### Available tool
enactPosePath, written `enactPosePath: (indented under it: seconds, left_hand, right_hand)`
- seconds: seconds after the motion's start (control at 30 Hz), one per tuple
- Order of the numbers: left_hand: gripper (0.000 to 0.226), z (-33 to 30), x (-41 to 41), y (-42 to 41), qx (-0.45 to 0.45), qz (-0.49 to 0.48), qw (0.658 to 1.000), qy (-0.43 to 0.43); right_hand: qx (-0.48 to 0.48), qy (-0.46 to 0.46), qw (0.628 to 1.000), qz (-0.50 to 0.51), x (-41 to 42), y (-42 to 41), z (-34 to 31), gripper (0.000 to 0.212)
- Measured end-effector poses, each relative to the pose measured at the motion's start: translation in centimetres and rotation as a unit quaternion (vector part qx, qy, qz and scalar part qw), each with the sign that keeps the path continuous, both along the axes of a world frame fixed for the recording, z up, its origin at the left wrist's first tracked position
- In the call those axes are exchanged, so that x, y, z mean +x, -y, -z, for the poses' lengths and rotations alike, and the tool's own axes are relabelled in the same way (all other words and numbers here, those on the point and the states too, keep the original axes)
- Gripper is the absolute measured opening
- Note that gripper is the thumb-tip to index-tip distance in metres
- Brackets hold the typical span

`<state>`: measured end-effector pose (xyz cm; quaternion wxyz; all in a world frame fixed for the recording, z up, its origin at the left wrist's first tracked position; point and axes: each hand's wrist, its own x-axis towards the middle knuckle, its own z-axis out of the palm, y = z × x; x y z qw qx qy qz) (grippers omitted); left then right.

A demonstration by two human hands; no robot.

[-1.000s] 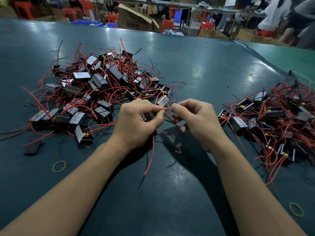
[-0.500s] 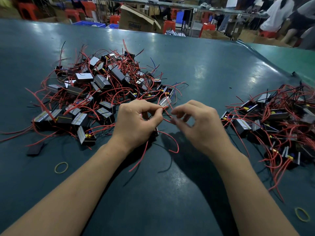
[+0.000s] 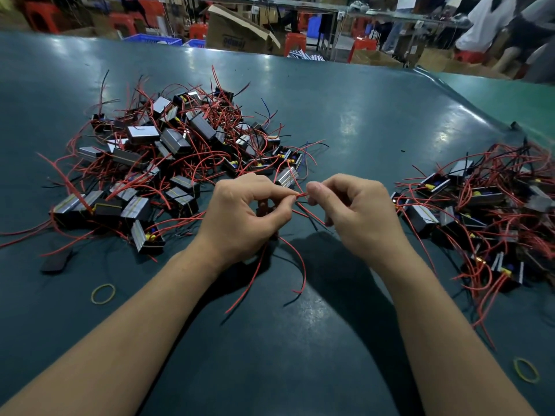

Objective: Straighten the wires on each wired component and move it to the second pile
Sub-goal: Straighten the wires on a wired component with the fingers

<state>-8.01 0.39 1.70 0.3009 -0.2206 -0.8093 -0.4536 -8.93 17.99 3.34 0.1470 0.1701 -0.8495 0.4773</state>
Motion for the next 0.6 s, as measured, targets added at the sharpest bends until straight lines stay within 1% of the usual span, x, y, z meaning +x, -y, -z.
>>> enactPosePath:
  seconds: [0.03,0.07,0.1,0.13,0.17,0.2,0.23,0.27,0.3,0.33,0.37,0.43,0.5,0.53,0.6]
  left_hand:
    - [0.009,0.0,0.0,0.0,-0.002,-0.001,1.000,-0.008]
    - [0.009,0.0,0.0,-0.1,-0.004,-0.003,1.000,-0.015]
    - [0.008,-0.1,0.0,-0.2,-0.004,-0.006,1.000,-0.019]
    - [0.008,0.0,0.0,-0.2,-0.004,-0.010,1.000,-0.022]
    - [0.007,0.0,0.0,-0.2,-0.007,-0.016,1.000,-0.024]
    - [0.007,0.1,0.0,-0.2,-0.012,-0.023,0.999,-0.024]
    - [0.007,0.2,0.0,-0.2,-0.020,-0.030,0.999,-0.022]
    - [0.007,0.2,0.0,-0.2,-0.030,-0.039,0.999,-0.022]
    - [0.007,0.3,0.0,-0.2,-0.040,-0.047,0.998,-0.022]
    - [0.007,0.3,-0.1,-0.2,-0.046,-0.053,0.997,-0.024]
    - [0.008,0.3,-0.1,-0.2,-0.047,-0.059,0.997,-0.025]
    - [0.008,0.2,-0.1,-0.1,-0.031,-0.065,0.997,-0.011]
    - [0.008,0.1,-0.1,0.1,0.001,-0.065,0.998,0.015]
    - [0.008,0.1,-0.1,0.1,0.015,-0.064,0.997,0.026]
    - [0.007,0.2,-0.1,0.0,0.031,-0.062,0.997,0.045]
  right_hand:
    - [-0.080,0.086,0.993,-0.005,0.1,0.2,-0.1,0.029]
    - [-0.178,0.182,0.967,-0.020,0.2,0.4,-0.2,0.033]
    - [-0.272,0.272,0.922,-0.035,0.2,0.7,-0.4,0.033]
    - [-0.336,0.333,0.880,-0.039,0.2,0.8,-0.6,0.033]
    - [-0.356,0.357,0.863,-0.030,0.2,1.0,-0.6,0.033]
    - [-0.328,0.330,0.885,-0.004,0.2,1.2,-0.5,0.034]
    - [-0.246,0.255,0.934,0.036,0.3,1.3,-0.1,0.036]
    - [-0.121,0.140,0.979,0.086,0.4,1.5,0.5,0.038]
    - [0.010,0.014,0.991,0.130,0.5,1.7,1.0,0.040]
    - [0.087,-0.087,0.982,0.146,0.7,2.1,1.3,0.041]
    - [0.114,-0.145,0.974,0.134,0.8,2.5,1.4,0.040]
    - [0.116,-0.187,0.972,0.085,0.6,2.5,1.4,0.032]
    - [0.092,-0.177,0.979,0.042,0.3,1.6,1.1,0.021]
    - [0.083,-0.162,0.983,0.025,0.1,0.9,0.9,0.021]
    - [0.103,-0.120,0.987,0.010,-0.2,0.0,0.9,0.049]
